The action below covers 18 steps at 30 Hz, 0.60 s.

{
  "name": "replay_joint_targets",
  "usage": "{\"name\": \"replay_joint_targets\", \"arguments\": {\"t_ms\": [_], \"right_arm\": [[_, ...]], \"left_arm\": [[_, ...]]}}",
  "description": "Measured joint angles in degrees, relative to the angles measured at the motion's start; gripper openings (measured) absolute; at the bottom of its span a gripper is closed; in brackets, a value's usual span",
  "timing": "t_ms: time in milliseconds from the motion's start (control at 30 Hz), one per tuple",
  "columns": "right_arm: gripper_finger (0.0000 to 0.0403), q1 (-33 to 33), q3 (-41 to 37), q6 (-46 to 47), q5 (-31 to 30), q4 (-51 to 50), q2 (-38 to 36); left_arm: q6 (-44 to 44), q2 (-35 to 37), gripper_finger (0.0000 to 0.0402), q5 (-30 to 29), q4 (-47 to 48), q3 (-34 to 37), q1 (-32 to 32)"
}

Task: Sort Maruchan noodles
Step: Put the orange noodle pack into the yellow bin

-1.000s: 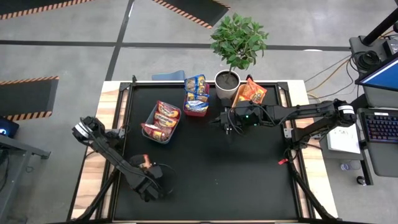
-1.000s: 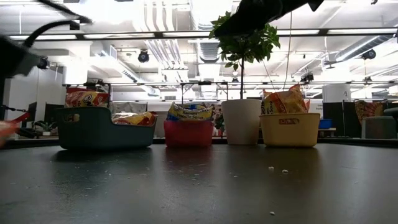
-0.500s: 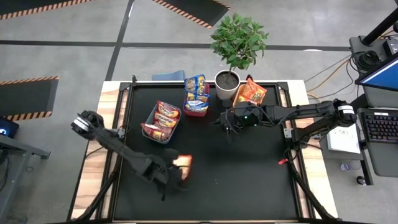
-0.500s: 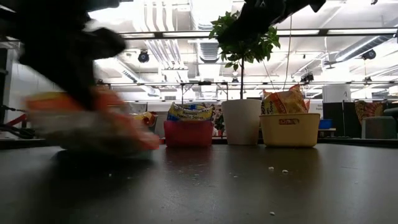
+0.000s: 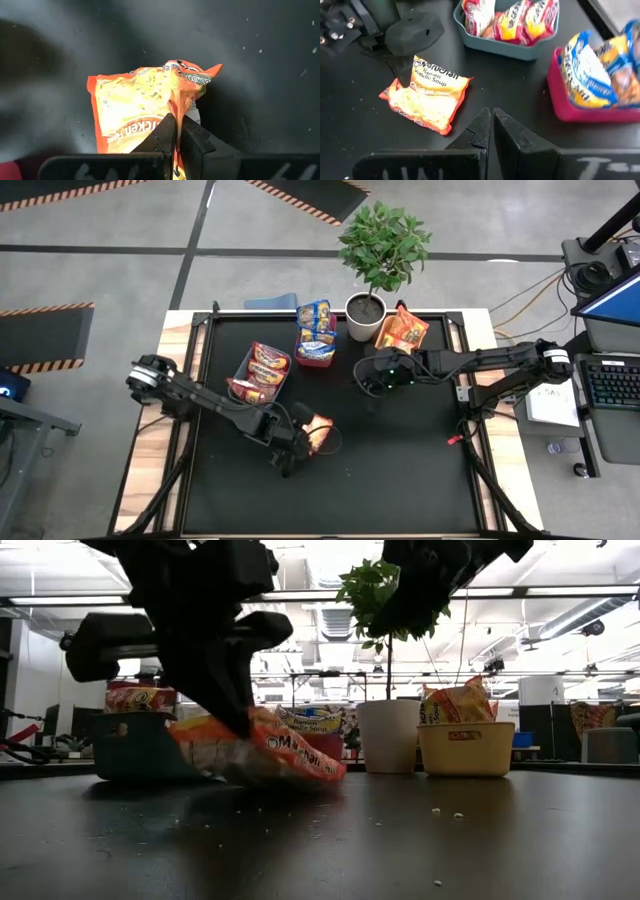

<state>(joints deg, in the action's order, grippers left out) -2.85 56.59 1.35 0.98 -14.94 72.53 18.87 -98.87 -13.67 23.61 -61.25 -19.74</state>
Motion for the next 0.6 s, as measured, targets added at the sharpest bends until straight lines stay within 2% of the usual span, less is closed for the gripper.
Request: {"name": "replay_joint_targets", "arguments": {"t_ms": [167,400,600], "right_arm": [[0.0013,0.02,-2.41,5.06,-0.01,0.14,0.0],[0.0013,0.02,-5.53,12.11,-0.08,0.22,0.0],[0.0013,0.02,-7.75,15.77,-0.26,0.26,0.0]], "left_arm": [[2.81,-1.26,0.0007,0.17,0.03,0.01,0.41],[8.79,-1.38,0.0046,0.49,-0.37,0.02,1.64],[12.06,-1.38,0.008,3.15,-1.7,0.01,3.74]]}}
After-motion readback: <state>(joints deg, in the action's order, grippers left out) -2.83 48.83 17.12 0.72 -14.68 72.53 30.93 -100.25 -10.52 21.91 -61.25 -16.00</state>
